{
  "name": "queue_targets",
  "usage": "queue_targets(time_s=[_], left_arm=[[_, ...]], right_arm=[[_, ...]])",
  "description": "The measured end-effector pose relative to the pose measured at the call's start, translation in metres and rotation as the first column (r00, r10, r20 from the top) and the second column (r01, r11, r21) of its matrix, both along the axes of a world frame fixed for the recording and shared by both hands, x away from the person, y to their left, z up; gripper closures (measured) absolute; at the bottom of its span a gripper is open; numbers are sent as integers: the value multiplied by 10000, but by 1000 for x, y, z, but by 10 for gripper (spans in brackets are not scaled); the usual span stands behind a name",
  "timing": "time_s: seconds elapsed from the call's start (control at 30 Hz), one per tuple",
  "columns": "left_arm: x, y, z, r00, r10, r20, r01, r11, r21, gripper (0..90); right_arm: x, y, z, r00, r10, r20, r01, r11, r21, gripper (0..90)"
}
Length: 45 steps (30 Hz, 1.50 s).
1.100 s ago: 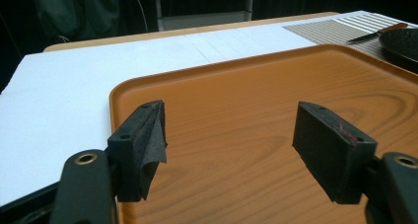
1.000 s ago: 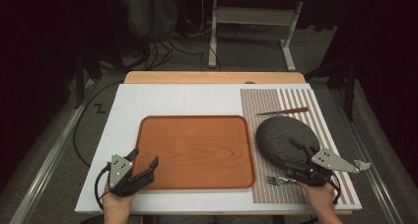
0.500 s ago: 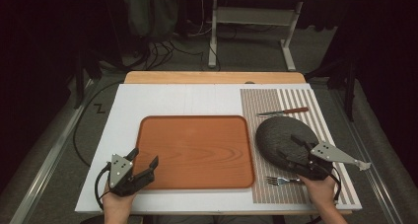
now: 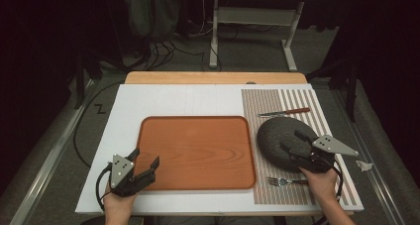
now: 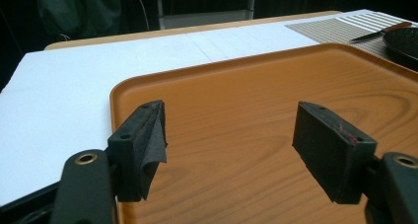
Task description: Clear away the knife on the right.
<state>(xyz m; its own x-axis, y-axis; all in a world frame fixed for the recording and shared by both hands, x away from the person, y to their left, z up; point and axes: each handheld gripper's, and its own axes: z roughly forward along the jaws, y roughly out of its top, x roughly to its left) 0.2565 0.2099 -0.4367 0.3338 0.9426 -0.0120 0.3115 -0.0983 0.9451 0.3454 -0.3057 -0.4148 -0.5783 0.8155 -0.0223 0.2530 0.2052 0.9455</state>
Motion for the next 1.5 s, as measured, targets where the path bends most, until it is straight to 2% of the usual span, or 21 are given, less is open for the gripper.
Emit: queue_targets(time_s=[0.33,0.83,1.1,1.2,1.4,1.5], left_arm=[[0,0,0,10000,10,3,-10,10000,-7,289],[1,0,-1,10000,14,-43,-14,10000,29,289],[2,0,-1,10000,0,-64,0,10000,35,289],[2,0,-1,10000,-7,-65,7,10000,33,290],[2,0,0,10000,-14,-47,14,10000,19,290],[2,0,-1,10000,-11,-64,11,10000,34,291]], right_arm=[[11,-7,7,9993,-385,28,386,9991,-157,350],[27,-19,9,9953,-911,-331,901,9955,-291,363],[33,-22,12,9937,-1025,-446,1000,9935,-549,362],[36,-23,13,9933,-949,-665,898,9930,-767,362],[40,-28,17,9915,-1073,-735,994,9896,-1035,363],[43,-29,19,9911,-1134,-695,1060,9892,-1013,348]])
